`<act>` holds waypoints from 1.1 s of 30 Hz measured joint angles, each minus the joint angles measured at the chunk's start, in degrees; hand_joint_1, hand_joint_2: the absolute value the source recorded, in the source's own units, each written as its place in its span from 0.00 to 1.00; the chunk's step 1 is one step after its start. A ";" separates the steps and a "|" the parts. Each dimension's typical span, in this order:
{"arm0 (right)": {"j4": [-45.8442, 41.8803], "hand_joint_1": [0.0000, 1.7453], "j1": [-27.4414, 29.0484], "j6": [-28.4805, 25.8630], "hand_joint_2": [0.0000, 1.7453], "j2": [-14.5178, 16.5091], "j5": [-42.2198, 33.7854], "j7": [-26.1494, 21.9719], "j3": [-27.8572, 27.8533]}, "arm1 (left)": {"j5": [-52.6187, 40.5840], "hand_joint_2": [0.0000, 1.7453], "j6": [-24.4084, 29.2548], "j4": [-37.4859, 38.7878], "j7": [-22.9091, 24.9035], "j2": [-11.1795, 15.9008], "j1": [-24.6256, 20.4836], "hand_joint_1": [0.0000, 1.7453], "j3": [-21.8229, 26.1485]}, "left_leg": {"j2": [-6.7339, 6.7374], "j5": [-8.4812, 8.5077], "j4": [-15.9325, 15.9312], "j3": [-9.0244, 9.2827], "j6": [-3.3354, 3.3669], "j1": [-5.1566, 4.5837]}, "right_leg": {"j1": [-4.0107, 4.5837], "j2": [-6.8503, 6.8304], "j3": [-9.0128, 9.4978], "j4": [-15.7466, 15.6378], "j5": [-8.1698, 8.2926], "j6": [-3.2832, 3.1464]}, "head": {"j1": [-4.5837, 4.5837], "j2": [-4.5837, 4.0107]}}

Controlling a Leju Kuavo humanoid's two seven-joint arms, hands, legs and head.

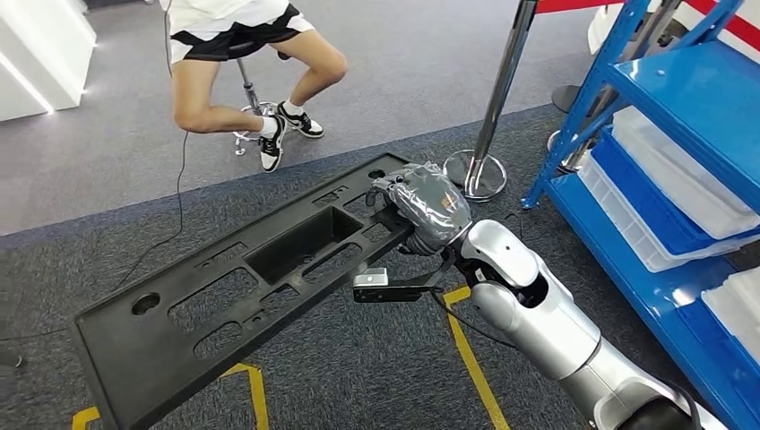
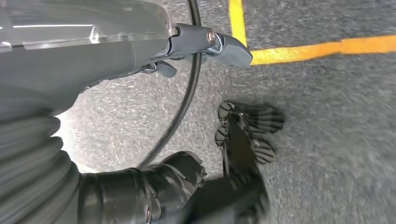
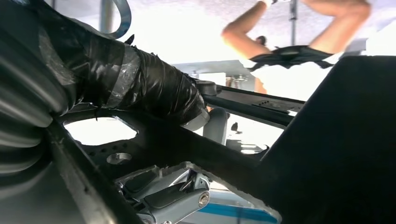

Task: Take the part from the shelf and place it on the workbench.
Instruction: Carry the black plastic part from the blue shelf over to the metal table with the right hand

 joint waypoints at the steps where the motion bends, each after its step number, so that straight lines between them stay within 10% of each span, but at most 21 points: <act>1: 0.00 1.00 0.01 0.00 1.00 -0.01 0.00 0.00 0.02 | 0.26 1.00 0.15 -0.91 0.10 0.19 0.22 0.00 -0.43 | 0.77 -0.28 -1.79 0.90 0.62 -0.52 | -0.06 -0.80 -0.03 -0.08 0.11 0.17 | -0.01 0.00; 4: 0.02 1.00 -0.06 -0.01 1.00 0.00 0.00 0.01 0.14 | 0.71 1.00 1.01 -2.73 0.33 0.42 0.99 0.00 -1.56 | -0.52 0.88 -4.23 1.57 1.36 -0.62 | -0.19 -1.60 0.14 -0.44 0.16 0.83 | -0.02 0.00; 7: 0.20 1.00 -0.25 -0.02 1.00 -0.13 -0.02 0.02 0.16 | 1.66 1.00 3.09 -4.11 0.41 0.35 1.46 0.00 -3.96 | -2.22 2.54 -6.34 1.98 1.21 0.45 | -0.77 4.22 -2.32 5.49 -3.64 1.75 | 0.02 0.00; 10: 0.73 1.00 -0.15 -0.02 1.00 -0.30 -0.02 -0.01 0.20 | 3.64 1.00 4.95 -4.67 0.20 0.38 1.22 0.00 -7.02 | -4.45 2.95 -5.73 0.92 0.89 1.15 | -1.85 6.18 -6.45 14.28 -6.67 3.06 | 0.02 0.00; 14: 1.24 1.00 -0.20 -0.03 1.00 -0.36 0.00 -0.04 0.24 | 6.57 1.00 6.02 -4.90 -0.02 0.92 1.19 0.00 -10.71 | -7.51 2.20 -2.34 -1.32 -0.84 2.50 | -3.75 8.65 -2.35 5.21 -1.03 5.36 | 0.08 0.00; 17: 1.45 1.00 -0.07 -0.04 1.00 -0.42 0.00 -0.04 0.25 | 9.40 1.00 6.80 -5.48 0.03 1.91 1.28 0.00 -13.26 | -9.40 2.30 -0.24 -3.67 -2.14 2.74 | -3.81 10.69 -2.08 3.06 -0.81 4.24 | 0.04 0.00; 20: 1.45 1.00 -0.06 -0.04 1.00 -0.38 0.01 -0.02 0.25 | 13.03 1.00 7.84 -5.76 0.43 2.62 1.94 0.00 -15.81 | -9.01 2.19 0.58 -4.84 -2.77 2.96 | -3.62 8.69 -2.36 2.95 -0.15 2.52 | -0.02 0.00; 23: 1.55 1.00 -0.22 -0.07 1.00 -0.26 -0.01 -0.06 0.25 | 17.13 1.00 8.84 -5.96 0.59 3.31 1.89 0.00 -18.57 | -4.78 -2.63 8.79 -8.41 -2.91 2.79 | -3.02 6.51 -2.52 2.48 0.39 1.52 | -0.13 0.00; 26: 2.11 1.00 -0.24 -0.13 1.00 -0.25 -0.07 -0.54 0.25 | 21.30 1.00 9.16 -6.05 0.03 4.13 1.54 0.00 -21.89 | -3.90 -4.85 14.45 -9.98 -2.49 2.76 | -2.28 4.05 -2.85 2.43 0.55 1.27 | -0.12 0.00; 30: 2.38 1.00 -0.50 -0.16 1.00 -0.25 -0.23 -0.98 0.25 | 25.08 1.00 9.29 -6.06 -0.53 5.58 1.41 0.00 -25.78 | -0.86 -0.50 1.87 -1.92 -1.34 1.49 | -1.93 1.37 -2.83 2.28 0.60 1.38 | -0.10 0.00; 33: 2.39 1.00 -0.68 -0.17 1.00 -0.21 -0.27 -0.87 0.25 | 26.82 1.00 10.01 -6.07 -0.37 6.56 1.37 0.00 -27.51 | -0.52 -0.20 -1.19 -0.72 -0.80 0.48 | -1.87 -0.32 -2.75 1.94 0.79 1.88 | -0.10 0.00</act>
